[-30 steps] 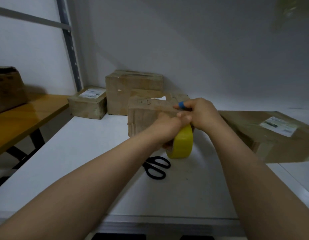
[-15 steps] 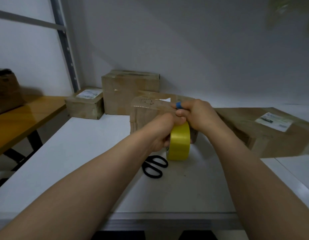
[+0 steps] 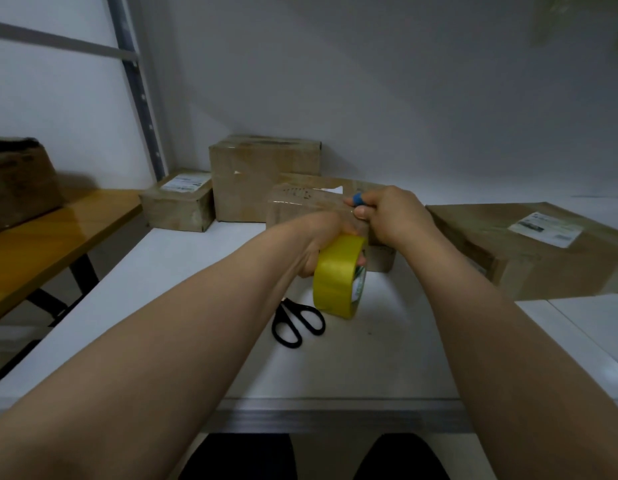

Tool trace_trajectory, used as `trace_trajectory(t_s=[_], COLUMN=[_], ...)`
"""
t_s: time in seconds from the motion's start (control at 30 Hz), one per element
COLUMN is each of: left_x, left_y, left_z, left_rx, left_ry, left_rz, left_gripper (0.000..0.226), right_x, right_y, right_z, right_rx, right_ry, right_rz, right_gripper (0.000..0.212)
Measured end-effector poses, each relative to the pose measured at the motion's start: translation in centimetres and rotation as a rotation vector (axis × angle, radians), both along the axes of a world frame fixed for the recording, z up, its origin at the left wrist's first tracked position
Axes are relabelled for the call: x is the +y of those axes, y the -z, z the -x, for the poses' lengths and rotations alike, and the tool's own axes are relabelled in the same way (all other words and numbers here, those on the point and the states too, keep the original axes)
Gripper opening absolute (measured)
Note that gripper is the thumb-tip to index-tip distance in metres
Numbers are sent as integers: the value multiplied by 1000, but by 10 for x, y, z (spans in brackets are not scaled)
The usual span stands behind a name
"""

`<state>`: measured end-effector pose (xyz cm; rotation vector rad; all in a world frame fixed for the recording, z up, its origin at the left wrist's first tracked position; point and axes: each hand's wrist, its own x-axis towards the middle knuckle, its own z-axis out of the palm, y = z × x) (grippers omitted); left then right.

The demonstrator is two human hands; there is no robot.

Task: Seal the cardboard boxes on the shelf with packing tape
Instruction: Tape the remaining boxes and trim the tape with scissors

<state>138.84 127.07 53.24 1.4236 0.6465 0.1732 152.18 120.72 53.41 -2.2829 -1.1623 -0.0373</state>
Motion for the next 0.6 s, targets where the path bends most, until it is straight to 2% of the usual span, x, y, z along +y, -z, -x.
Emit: trace_trajectory(t_s=[0.13,0.23,0.37,0.47,0.6], left_x=[3,10,14,18,21], left_y=[3,5,6,4,4], left_z=[-6,-2,-5,-12,-12], left_rx=[7,29,36,105,131], left_ry=[88,175,216,244,262], left_rz=[-47,-13,29,73,58], left_gripper=[3,9,16,26,37], right_x=[-12,-23,-30,-27,-27], right_y=[2,4,9,15,5], right_z=[16,35,46,38,20], right_rx=[-139,-409,-572,-576,-396], right_ry=[30,119,304,384,293], right_rz=[55,141,234,238,200], right_gripper=[28,27,22,24,31])
